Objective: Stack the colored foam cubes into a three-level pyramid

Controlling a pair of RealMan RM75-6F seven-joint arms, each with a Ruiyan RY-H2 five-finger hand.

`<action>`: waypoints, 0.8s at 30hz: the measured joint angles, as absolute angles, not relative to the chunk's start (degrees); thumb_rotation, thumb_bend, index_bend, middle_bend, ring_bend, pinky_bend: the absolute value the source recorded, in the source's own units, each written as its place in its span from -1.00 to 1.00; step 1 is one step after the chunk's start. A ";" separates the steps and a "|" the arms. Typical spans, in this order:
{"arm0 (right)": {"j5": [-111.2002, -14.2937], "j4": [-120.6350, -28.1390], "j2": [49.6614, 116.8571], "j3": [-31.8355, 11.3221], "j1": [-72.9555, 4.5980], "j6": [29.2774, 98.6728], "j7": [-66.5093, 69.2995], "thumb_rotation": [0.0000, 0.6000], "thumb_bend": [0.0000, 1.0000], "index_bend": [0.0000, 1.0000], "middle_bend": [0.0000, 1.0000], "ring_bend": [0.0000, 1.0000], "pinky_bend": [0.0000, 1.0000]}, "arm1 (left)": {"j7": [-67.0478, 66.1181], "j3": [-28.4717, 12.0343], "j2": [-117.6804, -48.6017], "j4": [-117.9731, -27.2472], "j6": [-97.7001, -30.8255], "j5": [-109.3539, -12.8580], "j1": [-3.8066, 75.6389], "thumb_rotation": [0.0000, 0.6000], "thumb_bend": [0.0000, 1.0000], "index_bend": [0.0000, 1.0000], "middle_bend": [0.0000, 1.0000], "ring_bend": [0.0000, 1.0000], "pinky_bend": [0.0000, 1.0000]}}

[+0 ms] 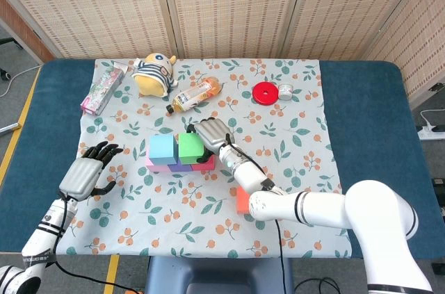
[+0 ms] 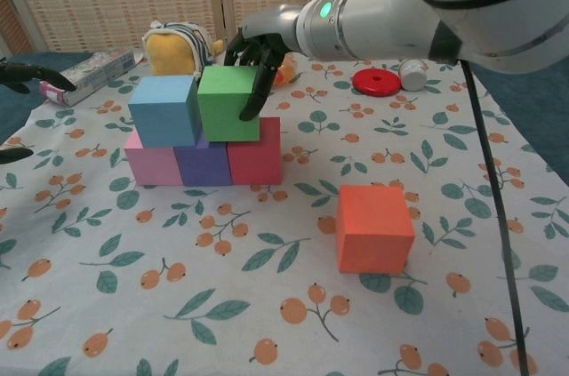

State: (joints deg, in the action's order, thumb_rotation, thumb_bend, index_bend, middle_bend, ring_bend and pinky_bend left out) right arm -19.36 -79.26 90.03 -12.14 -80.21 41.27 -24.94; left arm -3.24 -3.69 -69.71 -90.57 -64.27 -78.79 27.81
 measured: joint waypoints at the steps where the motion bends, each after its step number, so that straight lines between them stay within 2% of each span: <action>1: -18.88 -79.13 90.22 -12.15 -80.44 41.46 -25.24 1.00 -0.78 -0.23 -0.25 -0.56 -0.63 | -3.02 -3.65 -69.67 -90.50 -64.31 -78.99 27.76 1.00 -0.36 -0.66 -0.79 -0.90 -0.69; 24: -13.94 -76.84 93.15 -12.93 -82.79 42.95 -29.59 1.00 -0.78 -0.26 -0.25 -0.56 -0.63 | -0.15 -3.38 -69.69 -89.05 -64.15 -80.61 27.21 1.00 -0.37 -0.66 -0.80 -0.90 -0.69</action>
